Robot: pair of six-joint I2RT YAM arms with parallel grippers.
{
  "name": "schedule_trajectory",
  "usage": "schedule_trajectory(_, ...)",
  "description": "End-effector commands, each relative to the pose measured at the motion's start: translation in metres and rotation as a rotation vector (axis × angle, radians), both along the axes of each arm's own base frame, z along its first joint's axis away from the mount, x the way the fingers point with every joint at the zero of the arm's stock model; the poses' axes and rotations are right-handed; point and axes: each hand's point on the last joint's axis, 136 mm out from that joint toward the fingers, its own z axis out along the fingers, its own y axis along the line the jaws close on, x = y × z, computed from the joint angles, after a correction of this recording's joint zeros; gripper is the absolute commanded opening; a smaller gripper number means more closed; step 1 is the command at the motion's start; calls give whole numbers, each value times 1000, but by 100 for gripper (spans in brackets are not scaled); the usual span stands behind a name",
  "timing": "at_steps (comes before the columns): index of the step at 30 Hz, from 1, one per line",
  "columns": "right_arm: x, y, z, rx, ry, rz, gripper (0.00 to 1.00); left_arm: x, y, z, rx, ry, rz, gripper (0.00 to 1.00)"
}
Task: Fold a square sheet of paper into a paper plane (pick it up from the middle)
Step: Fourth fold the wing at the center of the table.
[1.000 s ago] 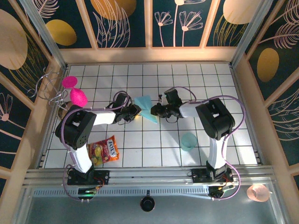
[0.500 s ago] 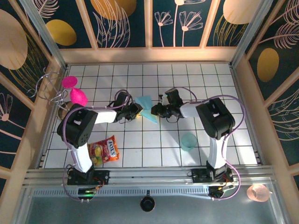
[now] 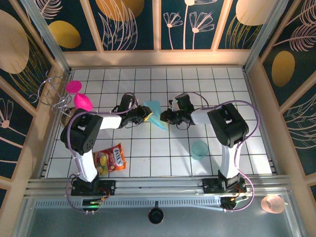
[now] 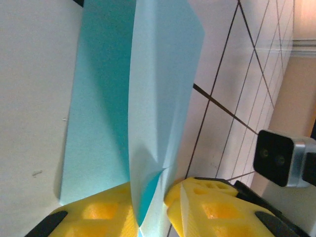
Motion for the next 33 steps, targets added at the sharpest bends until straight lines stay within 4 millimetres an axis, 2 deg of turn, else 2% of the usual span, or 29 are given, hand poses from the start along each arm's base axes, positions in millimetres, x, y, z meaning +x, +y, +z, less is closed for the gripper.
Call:
schedule_trajectory(1,-1,-6,-9,-8,15,-10,21,2,-3,-6,16,-10,-54,26)
schedule_trajectory(5,-1,-6,-8,-8,12,-9,21,3,-5,-6,18,-13,-71,23)
schedule_trajectory(9,3,-6,-1,-1,-12,-14,21,6,-2,-7,27,-11,-66,15)
schedule_trajectory(13,14,-10,22,8,-97,-36,22,8,5,-8,49,-10,-42,5)
schedule_trajectory(18,30,-25,58,-66,-314,-62,31,13,13,-1,86,-21,2,2)
schedule_trajectory(23,39,-46,70,-224,-478,-127,35,16,19,7,98,-13,56,2)
schedule_trajectory(26,37,-41,72,-330,-561,-93,39,16,22,9,106,-1,76,2)
schedule_trajectory(27,33,-33,70,-355,-585,-62,41,14,24,7,114,9,79,2)
schedule_trajectory(29,28,-20,64,-393,-599,-14,43,21,21,16,111,-3,85,2)
schedule_trajectory(33,15,5,49,-446,-627,64,44,21,22,15,124,15,88,2)
